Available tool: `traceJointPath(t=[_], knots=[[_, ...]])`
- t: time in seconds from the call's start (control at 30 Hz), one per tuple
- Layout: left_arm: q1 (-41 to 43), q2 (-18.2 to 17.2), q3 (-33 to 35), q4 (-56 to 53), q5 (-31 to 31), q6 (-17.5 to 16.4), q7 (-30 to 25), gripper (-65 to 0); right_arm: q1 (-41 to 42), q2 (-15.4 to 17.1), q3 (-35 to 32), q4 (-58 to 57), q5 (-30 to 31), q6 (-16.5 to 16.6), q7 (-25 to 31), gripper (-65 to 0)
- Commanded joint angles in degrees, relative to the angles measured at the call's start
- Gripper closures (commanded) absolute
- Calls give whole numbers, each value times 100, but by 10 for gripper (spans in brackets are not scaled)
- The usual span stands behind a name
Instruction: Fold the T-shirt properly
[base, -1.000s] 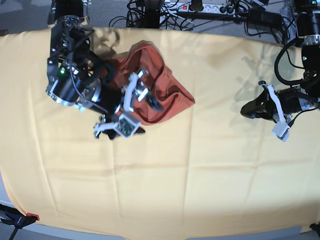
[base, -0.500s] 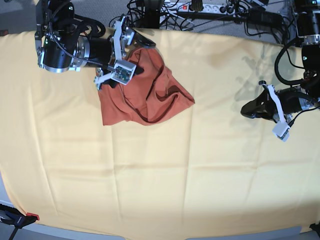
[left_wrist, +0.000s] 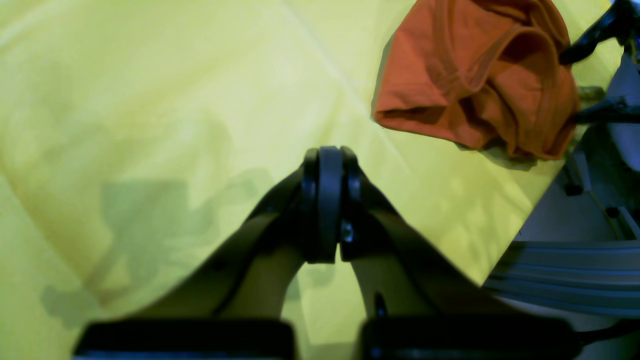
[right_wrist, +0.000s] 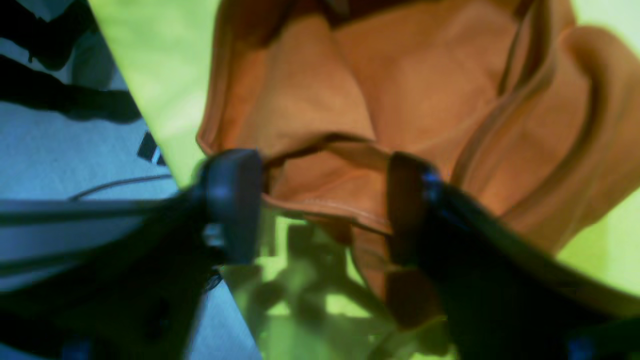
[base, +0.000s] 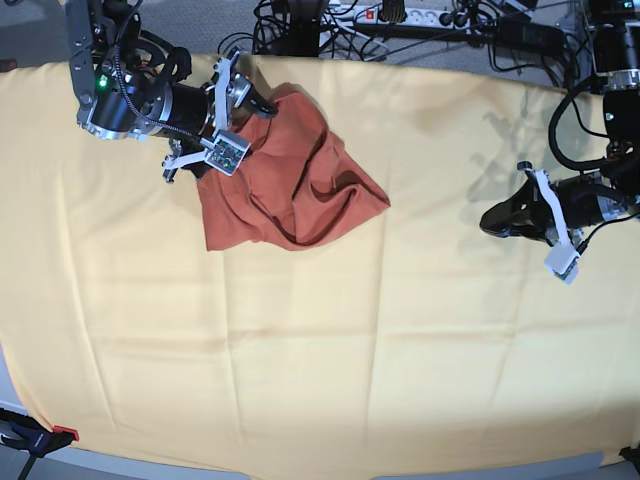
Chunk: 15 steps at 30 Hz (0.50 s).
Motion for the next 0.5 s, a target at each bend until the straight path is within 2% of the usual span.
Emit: traceJointPath(t=[0.0, 0.07, 0.13, 0.23, 0.3, 0.4, 0.47], knots=[[-96, -109, -57, 83, -138, -47, -118, 0, 50, 33, 24, 85, 105, 10, 151, -243], [-96, -109, -57, 83, -138, -47, -155, 0, 52, 31, 24, 90, 138, 10, 153, -94], [-96, -109, -57, 83, -140, -47, -153, 0, 52, 31, 24, 90, 142, 10, 153, 0], [-96, -109, -57, 83, -140, -47, -153, 0, 52, 0, 24, 94, 155, 10, 177, 0], [-98, -111, -57, 83, -267, -47, -146, 0, 50, 0, 24, 153, 439, 10, 170, 0], [-98, -111, -57, 85, -737, -47, -138, 0, 52, 0, 24, 321, 1150, 10, 175, 0], [-98, -109, -57, 85, -1180, -47, 28, 0, 57, 0, 24, 437, 1353, 10, 177, 0]])
